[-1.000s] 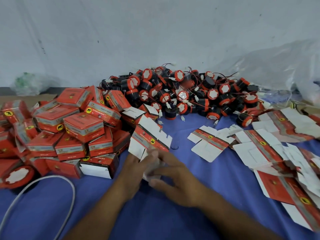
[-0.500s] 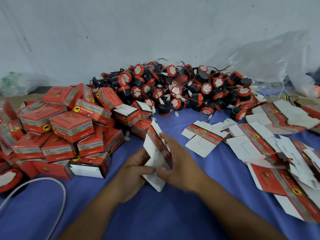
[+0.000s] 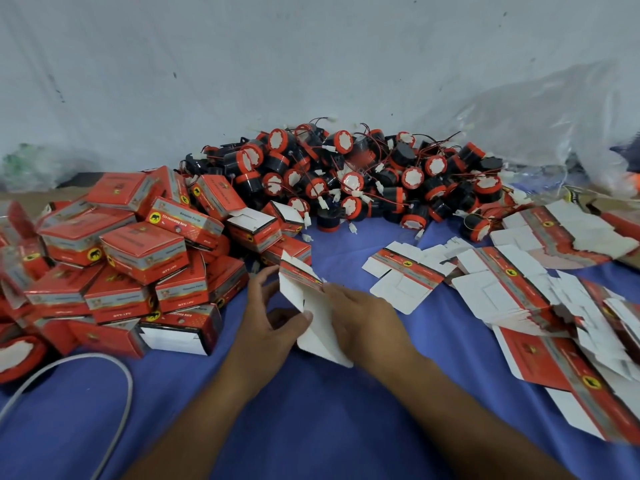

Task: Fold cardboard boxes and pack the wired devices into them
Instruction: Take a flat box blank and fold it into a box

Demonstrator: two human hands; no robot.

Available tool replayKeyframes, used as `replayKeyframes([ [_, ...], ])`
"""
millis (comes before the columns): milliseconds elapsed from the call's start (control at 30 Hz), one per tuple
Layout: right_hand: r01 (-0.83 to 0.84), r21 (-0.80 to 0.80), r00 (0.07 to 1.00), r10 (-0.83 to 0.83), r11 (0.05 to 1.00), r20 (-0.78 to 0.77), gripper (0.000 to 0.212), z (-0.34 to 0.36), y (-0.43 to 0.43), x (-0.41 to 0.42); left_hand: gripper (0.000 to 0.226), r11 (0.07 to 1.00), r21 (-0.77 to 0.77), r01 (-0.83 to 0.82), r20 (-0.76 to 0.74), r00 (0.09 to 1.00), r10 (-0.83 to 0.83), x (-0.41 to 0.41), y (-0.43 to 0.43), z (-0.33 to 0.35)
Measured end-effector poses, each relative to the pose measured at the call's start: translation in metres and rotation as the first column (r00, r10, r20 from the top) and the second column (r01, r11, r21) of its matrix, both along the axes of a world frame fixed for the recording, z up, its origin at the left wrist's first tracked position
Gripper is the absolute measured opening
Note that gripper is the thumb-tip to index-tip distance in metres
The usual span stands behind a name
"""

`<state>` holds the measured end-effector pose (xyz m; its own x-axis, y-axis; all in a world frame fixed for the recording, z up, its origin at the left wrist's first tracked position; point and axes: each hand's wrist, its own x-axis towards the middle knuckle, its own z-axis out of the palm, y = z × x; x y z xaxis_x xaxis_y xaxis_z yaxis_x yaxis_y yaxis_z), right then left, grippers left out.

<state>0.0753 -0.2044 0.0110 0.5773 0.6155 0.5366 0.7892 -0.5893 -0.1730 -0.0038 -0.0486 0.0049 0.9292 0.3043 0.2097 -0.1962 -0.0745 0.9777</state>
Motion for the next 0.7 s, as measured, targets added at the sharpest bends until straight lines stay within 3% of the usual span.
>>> replayKeyframes([
  [100,-0.087,0.085,0.984,0.072,0.993,0.162,0.044,0.001,0.000,-0.005,0.088,0.997,-0.042,0.062,0.001,0.998,-0.062,0.000,0.001,-0.001],
  [200,-0.117,0.042,0.969,0.105,0.992,0.221,0.061,0.002,0.006,-0.012,0.116,0.945,-0.280,0.172,-0.060,0.979,-0.196,-0.004,0.002,0.003],
  [300,-0.130,0.103,0.972,0.106,0.986,0.210,0.057,0.000,0.007,-0.012,0.113,0.906,-0.383,0.182,-0.084,0.969,-0.230,-0.005,0.003,0.004],
  [367,-0.139,0.240,0.990,0.139,0.961,0.019,0.044,0.001,0.006,-0.013,0.096,0.956,-0.237,0.175,-0.058,0.979,-0.194,-0.003,0.004,0.004],
  [467,0.099,0.469,0.923,0.096,0.877,-0.374,0.047,-0.001,0.003,-0.012,0.081,0.990,0.000,0.141,-0.051,0.989,-0.141,-0.005,0.001,0.007],
  [533,0.184,0.533,0.863,0.124,0.826,-0.490,0.054,0.000,0.002,-0.008,0.085,0.976,0.102,0.192,-0.072,0.980,-0.185,-0.006,0.000,0.005],
  [600,0.168,0.537,0.818,0.186,0.827,-0.544,0.070,0.000,-0.003,-0.005,0.090,0.959,0.160,0.234,-0.069,0.972,-0.226,-0.005,-0.005,0.003],
  [700,0.131,0.569,0.739,0.302,0.812,-0.602,0.075,0.000,-0.006,-0.003,0.057,0.984,0.156,0.086,-0.007,0.996,-0.086,-0.005,-0.017,0.008],
])
